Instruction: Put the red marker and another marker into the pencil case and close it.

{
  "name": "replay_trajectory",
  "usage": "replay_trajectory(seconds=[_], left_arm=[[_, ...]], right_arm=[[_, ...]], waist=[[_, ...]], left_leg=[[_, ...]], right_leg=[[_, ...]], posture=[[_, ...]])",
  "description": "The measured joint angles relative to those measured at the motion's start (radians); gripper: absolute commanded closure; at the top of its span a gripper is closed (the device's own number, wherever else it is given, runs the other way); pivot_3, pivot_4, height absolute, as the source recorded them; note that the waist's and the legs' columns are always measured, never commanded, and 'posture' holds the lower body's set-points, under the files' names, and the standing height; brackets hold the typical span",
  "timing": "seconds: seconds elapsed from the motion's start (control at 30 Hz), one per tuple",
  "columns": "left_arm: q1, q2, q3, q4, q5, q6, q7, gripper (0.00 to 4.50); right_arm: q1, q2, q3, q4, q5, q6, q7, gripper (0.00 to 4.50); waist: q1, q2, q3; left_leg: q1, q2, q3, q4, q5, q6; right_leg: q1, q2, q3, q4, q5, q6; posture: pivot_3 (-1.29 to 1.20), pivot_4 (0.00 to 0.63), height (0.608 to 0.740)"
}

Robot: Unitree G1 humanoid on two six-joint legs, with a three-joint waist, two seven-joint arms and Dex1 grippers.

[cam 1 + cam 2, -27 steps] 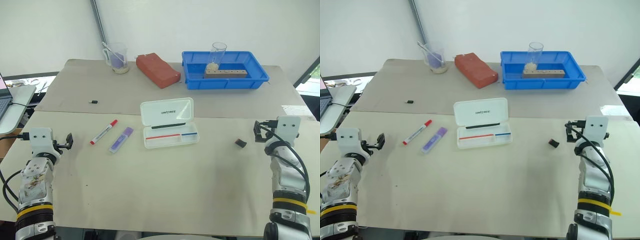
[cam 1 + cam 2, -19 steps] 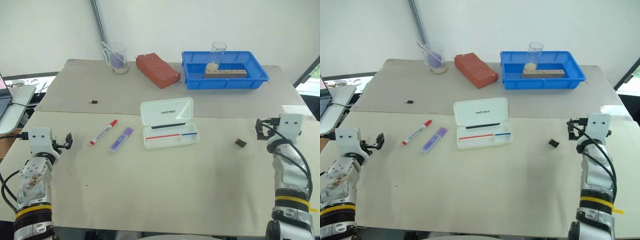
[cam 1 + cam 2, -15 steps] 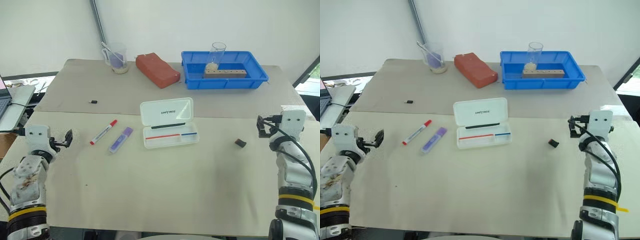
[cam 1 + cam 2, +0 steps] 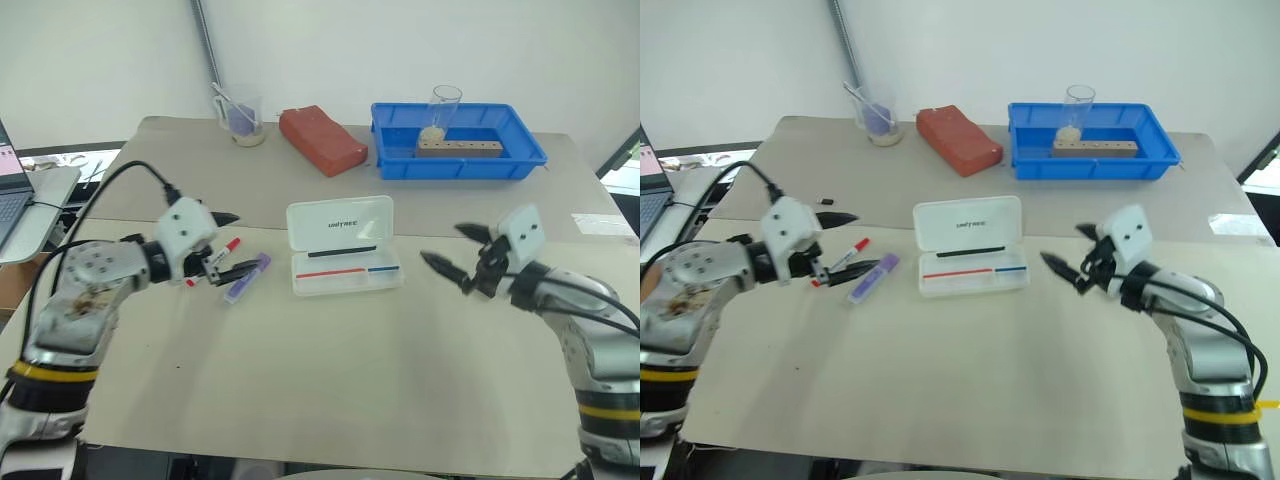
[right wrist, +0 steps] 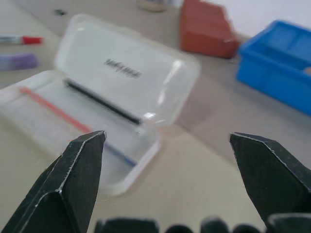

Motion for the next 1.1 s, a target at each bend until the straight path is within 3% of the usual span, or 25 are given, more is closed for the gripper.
replay_trajectory(seconds=[0.13,0.37,0.5,0.53,0.73,0.93,1.1], left_arm=[[-0.08,-0.082,-0.161,0.068,0.067,-0.047,-0.087,0.0],[-0.094,-0.187,-0.319,0.241,0.199,-0.179,-0.138,0.0],[-0.119,-0.212,-0.32,0.319,0.242,-0.222,-0.13,1.17],[-0.12,-0.217,-0.32,0.335,0.252,-0.23,-0.131,1.79],[-0.121,-0.251,-0.32,0.396,0.285,-0.268,-0.13,4.47],[-0.124,-0.255,-0.316,0.403,0.299,-0.287,-0.14,4.47],[-0.063,-0.196,-0.316,0.284,0.263,-0.302,-0.247,4.47]], right_arm=[[0.047,-0.01,0.021,-0.144,0.047,0.074,0.013,0.03],[0.109,-0.004,0.017,-0.244,0.08,0.146,-0.051,0.03],[0.151,-0.003,0.007,-0.263,0.081,0.148,-0.065,0.0],[0.165,-0.003,0.005,-0.265,0.081,0.148,-0.069,0.0],[0.189,-0.003,-0.002,-0.266,0.079,0.144,-0.083,0.0],[0.192,-0.025,-0.001,-0.266,0.073,0.139,-0.074,0.0],[0.177,-0.052,-0.008,-0.273,0.111,0.14,-0.031,0.0]], waist=[[-0.01,0.001,0.0],[-0.014,0.001,0.0],[-0.011,0.001,-0.001],[-0.011,0.001,-0.001],[-0.013,0.001,-0.001],[-0.012,0.002,-0.001],[-0.014,0.003,-0.001]], left_leg=[[-0.004,0.0,0.0,0.003,0.0,0.001],[-0.005,0.0,-0.004,0.005,-0.001,0.001],[-0.006,0.0,-0.004,0.007,-0.002,0.003],[-0.006,0.0,-0.004,0.008,-0.002,0.004],[-0.005,0.0,-0.004,0.008,-0.002,0.004],[-0.006,0.0,-0.004,0.009,-0.002,0.004],[-0.005,0.0,-0.004,0.008,-0.003,0.005]], right_leg=[[-0.002,0.001,0.001,0.0,0.001,0.002],[-0.002,0.003,0.001,0.0,0.001,0.002],[-0.001,0.003,0.0,0.0,-0.001,0.005],[-0.001,0.003,0.0,0.0,-0.001,0.005],[-0.001,0.003,0.0,0.001,-0.001,0.005],[0.0,0.003,0.0,0.001,-0.001,0.005],[0.0,0.003,0.0,0.001,0.0,0.004]], posture=[[0.0,0.15,0.74],[0.0,0.15,0.74],[0.0,0.15,0.74],[0.0,0.15,0.74],[0.0,0.15,0.74],[0.0,0.15,0.74],[0.0,0.15,0.74]])
